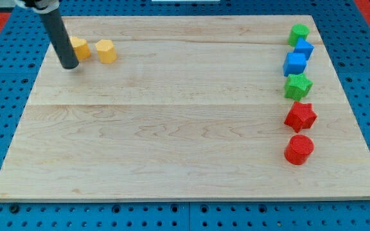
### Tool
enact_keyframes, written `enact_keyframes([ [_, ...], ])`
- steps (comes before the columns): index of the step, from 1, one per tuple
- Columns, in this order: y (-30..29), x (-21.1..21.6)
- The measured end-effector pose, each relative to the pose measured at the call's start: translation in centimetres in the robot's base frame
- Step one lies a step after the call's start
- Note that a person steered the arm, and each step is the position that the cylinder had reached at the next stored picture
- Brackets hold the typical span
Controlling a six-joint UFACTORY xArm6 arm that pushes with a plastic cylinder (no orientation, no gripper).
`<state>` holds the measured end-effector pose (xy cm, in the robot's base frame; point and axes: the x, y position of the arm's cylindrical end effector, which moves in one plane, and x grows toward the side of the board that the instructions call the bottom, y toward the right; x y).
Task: Move the yellow hexagon to the top right corner
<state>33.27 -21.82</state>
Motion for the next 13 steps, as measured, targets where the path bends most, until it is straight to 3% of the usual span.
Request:
enact_keyframes([
  [3, 6.6, -5.9],
  [4, 6.8, -5.1],
  [5, 3.5, -2.8],
  [6, 8.7, -2.1],
  [7, 12.5, -4.2],
  [9, 7.9, -6.7],
  [10, 9.4, -8.9],
  [11, 15.3, -10.2],
  [13, 9.9, -7.9],
])
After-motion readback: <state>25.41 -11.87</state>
